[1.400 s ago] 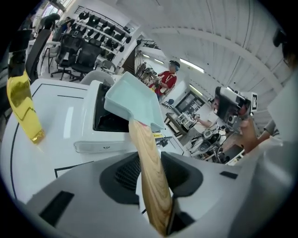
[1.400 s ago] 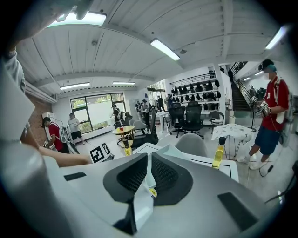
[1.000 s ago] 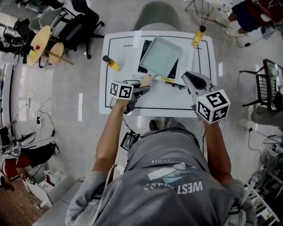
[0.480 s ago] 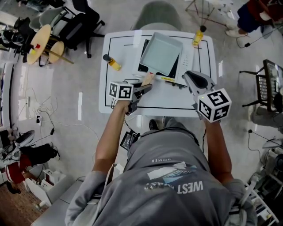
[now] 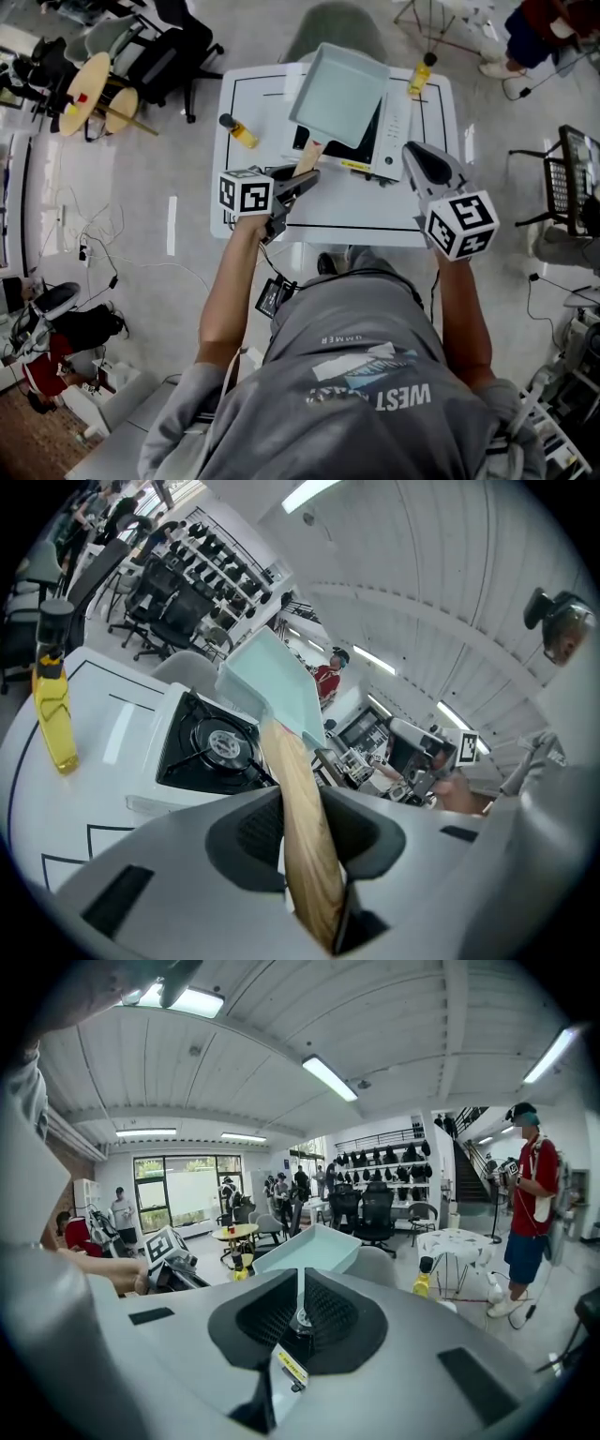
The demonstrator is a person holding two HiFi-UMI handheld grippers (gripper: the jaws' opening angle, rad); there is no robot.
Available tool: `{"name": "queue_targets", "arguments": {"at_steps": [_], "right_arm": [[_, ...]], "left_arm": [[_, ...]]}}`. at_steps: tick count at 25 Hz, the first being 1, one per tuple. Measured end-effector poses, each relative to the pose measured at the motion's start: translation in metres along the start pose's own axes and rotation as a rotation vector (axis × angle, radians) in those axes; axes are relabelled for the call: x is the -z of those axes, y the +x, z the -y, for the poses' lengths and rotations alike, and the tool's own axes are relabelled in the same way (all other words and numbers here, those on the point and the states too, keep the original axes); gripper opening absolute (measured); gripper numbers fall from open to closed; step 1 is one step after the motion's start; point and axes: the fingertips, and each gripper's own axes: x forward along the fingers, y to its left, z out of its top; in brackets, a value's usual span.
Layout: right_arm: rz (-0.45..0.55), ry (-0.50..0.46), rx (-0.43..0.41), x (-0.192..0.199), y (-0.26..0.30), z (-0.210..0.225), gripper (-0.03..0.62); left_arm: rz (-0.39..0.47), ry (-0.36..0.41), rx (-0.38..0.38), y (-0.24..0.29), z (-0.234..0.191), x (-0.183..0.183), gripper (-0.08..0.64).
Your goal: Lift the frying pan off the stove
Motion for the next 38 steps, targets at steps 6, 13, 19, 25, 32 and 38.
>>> {"name": "queue_targets", "arguments": {"at_steps": [6, 13, 19, 25, 32, 38], "right_arm": [[0.091, -0.037, 0.064, -0.018, -0.014, 0.011, 0.016], [0.111, -0.117, 0.112, -0.026, -0.025, 0.015, 0.008], [0.105, -0.140, 0.111, -0.029, -0.030, 0.010, 0.008], [0.104, -0.131, 0.107, -0.027, -0.033, 0.010, 0.008], [0.101, -0.130, 0.108, -0.022, -0.035, 0.011, 0.008], [0.099, -0.127, 0.108, -0.024, -0.037, 0.008, 0.008]], "left_arm": [[0.028, 0.034, 0.005, -0.010, 0.017, -0.013, 0.101], [0.045, 0.054, 0.004, -0.017, 0.029, -0.019, 0.101], [0.049, 0.064, 0.004, -0.022, 0.037, -0.021, 0.101], [0.049, 0.065, 0.004, -0.022, 0.039, -0.020, 0.101], [0.043, 0.062, 0.001, -0.019, 0.037, -0.014, 0.101], [0.040, 0.058, 0.001, -0.021, 0.039, -0.014, 0.101]]}}
